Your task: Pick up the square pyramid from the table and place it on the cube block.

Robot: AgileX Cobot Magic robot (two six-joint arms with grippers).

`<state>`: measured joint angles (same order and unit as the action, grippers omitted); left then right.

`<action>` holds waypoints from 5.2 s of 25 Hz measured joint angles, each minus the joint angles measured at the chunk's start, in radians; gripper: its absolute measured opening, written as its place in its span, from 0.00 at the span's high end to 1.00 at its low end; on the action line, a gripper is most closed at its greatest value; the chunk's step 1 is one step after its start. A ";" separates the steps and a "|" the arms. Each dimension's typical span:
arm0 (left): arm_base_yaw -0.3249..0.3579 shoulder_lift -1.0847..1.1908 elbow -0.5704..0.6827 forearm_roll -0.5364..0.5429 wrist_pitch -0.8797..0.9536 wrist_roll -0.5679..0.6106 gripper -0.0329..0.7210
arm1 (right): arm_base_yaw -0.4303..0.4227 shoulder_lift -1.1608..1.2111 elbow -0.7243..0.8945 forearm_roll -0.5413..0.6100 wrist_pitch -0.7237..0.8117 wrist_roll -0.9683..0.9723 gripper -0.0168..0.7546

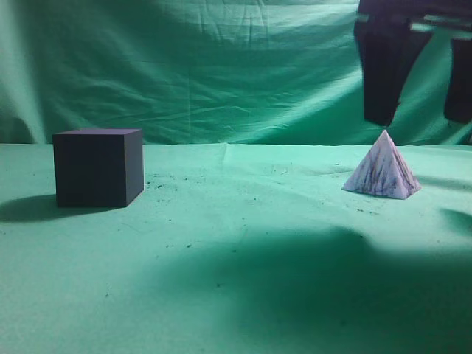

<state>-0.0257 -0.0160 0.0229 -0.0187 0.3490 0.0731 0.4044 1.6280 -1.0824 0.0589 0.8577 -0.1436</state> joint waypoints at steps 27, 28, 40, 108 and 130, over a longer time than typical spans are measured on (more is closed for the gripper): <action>0.000 0.000 0.000 0.000 0.000 0.000 0.96 | 0.005 0.331 -0.193 -0.062 -0.016 0.009 0.44; 0.000 0.000 0.000 0.002 0.000 0.000 0.96 | 0.008 0.331 -0.194 -0.064 -0.014 0.009 0.44; 0.000 0.000 0.000 0.002 0.000 0.000 0.96 | 0.002 0.320 -0.408 -0.114 0.219 0.055 0.50; 0.000 0.000 0.000 0.002 0.000 0.000 0.96 | 0.489 0.184 -1.048 -0.107 0.398 0.139 0.98; 0.000 0.000 0.000 0.002 0.000 0.000 0.96 | 0.489 -1.053 0.063 -0.106 0.154 0.232 0.98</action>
<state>-0.0257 -0.0160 0.0229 -0.0170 0.3490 0.0731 0.8933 0.5750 -1.0189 -0.0476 1.0112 0.0882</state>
